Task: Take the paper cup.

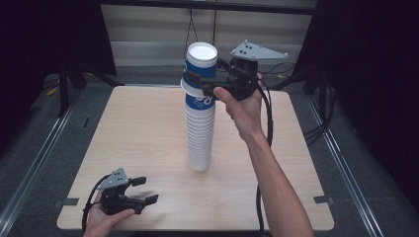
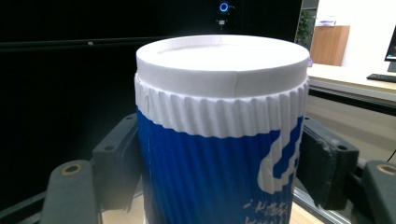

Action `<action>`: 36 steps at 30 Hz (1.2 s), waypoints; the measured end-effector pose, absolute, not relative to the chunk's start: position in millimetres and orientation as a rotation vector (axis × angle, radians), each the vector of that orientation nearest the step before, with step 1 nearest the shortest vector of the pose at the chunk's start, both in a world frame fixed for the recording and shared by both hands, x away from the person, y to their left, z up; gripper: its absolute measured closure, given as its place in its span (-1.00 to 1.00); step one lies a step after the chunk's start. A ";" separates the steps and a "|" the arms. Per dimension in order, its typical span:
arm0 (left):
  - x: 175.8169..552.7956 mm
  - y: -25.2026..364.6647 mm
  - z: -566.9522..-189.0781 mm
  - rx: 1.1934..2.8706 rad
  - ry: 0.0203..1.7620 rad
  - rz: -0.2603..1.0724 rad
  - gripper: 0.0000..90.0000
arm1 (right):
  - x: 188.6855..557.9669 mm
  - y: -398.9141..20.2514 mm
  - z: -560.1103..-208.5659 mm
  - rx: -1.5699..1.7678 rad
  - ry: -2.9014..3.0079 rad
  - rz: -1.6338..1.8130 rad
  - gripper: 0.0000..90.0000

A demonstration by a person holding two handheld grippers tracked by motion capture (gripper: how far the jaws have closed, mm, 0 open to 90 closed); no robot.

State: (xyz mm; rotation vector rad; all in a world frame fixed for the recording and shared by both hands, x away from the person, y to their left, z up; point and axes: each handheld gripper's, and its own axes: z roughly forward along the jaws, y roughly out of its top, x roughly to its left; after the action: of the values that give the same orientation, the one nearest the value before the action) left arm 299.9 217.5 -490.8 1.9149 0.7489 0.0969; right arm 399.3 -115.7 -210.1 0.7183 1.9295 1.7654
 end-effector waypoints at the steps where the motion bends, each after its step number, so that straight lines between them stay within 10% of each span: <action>1: 299.9 217.3 -490.9 1.917 0.749 0.097 -0.62 | 399.3 -115.9 -209.6 0.717 1.924 1.770 -0.45; 36: 299.0 217.0 -489.4 1.899 0.738 0.103 -0.59 | 382.8 -146.8 -190.3 0.724 1.796 1.838 -0.43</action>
State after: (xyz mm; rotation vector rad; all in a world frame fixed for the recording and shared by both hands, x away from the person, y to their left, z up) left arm 299.0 217.0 -489.4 1.8994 0.7376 0.1026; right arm 382.8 -146.8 -190.3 0.7241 1.7957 1.8385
